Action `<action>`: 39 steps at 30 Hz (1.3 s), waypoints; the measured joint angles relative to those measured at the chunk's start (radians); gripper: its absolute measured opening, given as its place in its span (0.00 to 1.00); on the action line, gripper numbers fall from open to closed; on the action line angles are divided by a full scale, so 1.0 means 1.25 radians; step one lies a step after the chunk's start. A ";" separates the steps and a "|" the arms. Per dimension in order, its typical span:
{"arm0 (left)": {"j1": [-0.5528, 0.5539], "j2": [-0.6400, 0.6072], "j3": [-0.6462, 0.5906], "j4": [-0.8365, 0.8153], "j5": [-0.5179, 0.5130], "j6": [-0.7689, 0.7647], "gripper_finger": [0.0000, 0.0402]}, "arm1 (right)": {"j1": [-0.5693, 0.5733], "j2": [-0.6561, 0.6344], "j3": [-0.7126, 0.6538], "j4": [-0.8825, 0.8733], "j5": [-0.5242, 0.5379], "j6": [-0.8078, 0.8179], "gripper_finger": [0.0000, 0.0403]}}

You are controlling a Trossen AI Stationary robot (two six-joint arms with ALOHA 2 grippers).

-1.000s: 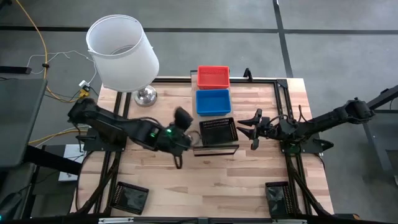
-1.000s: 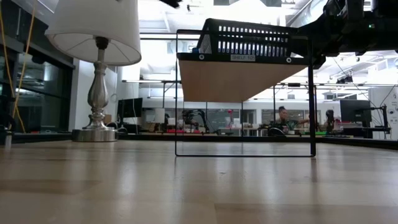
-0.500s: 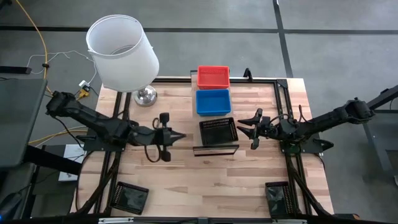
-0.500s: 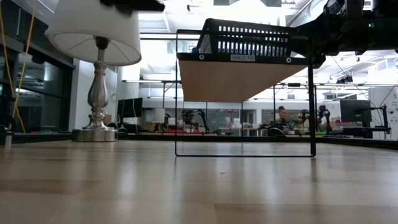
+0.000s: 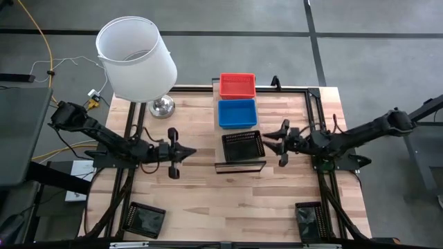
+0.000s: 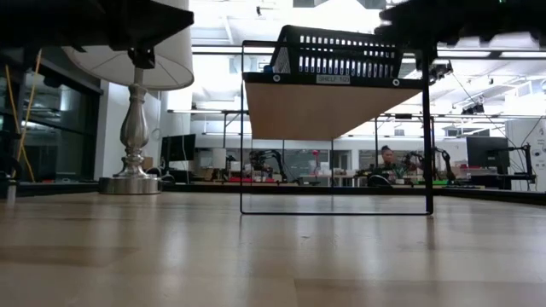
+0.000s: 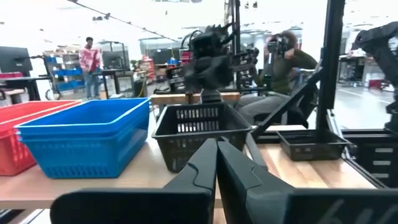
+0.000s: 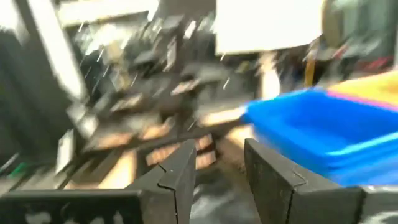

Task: Stack baskets on shelf by color
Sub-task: Stack the right black bin on top of the black bin on the shelf

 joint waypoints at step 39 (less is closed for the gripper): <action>0.000 0.000 0.003 -0.031 -0.001 0.014 0.00 | 0.634 0.563 0.539 -1.338 -0.295 0.758 0.31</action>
